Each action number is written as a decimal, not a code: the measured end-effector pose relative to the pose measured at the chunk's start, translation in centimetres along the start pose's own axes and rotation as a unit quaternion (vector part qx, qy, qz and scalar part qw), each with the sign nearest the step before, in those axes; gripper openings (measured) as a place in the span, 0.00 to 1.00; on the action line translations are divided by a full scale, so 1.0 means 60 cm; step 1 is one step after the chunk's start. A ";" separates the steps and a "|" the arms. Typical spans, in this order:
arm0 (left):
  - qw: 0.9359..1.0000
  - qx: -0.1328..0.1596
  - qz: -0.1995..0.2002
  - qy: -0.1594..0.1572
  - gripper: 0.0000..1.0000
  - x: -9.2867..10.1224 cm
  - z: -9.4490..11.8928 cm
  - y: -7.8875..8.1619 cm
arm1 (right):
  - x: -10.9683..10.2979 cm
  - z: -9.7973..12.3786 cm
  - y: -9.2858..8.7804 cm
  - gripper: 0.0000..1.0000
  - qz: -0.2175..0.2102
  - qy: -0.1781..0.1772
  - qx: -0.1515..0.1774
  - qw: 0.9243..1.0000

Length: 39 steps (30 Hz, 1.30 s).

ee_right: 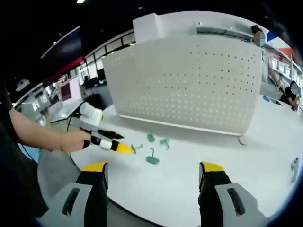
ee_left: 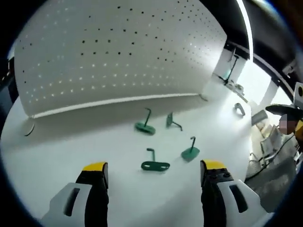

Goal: Insert the hook assembly into the mounting plate slot until the hook locks in place.

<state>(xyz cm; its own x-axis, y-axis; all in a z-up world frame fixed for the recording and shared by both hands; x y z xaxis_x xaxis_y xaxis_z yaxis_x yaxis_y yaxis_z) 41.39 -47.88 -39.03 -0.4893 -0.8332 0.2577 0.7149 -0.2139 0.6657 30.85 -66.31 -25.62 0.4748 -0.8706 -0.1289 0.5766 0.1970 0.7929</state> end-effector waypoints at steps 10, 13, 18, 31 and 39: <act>1.000 -0.003 -0.028 0.009 0.66 0.006 -0.027 -0.003 | 0.018 0.000 -0.008 0.79 -0.010 -0.010 -0.008 1.000; 1.000 -0.007 -0.023 0.006 0.66 0.010 -0.035 -0.003 | 0.022 0.001 -0.010 0.79 -0.014 -0.012 -0.009 1.000; 0.999 -0.008 -0.037 0.010 0.61 0.010 -0.046 -0.005 | 0.029 0.000 -0.017 0.79 -0.019 -0.015 -0.016 1.000; 0.997 -0.005 -0.055 0.044 0.33 -0.003 -0.047 -0.004 | 0.031 -0.010 -0.025 0.78 -0.024 -0.010 -0.026 0.999; 0.997 -0.005 -0.066 0.042 0.33 -0.005 -0.053 -0.007 | 0.031 -0.015 -0.026 0.78 -0.026 -0.007 -0.028 0.999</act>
<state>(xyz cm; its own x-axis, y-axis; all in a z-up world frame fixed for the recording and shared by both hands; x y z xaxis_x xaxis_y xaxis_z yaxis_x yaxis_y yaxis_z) 42.86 -49.16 -41.60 -0.5360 -0.8372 0.1085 0.6527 -0.3295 0.6822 31.43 -67.82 -27.62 0.4338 -0.8866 -0.1608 0.6372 0.1756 0.7505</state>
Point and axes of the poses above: the point that each gripper's makers call its tool centre point, and the gripper's own axes: z roughly backward along the fingers, x roughly to its right, y roughly out of its top, the point moved 1 cm from there along z, roughly backward along the fingers, and after that the axes turned 6 degrees about -x, right-handed, at the moved point
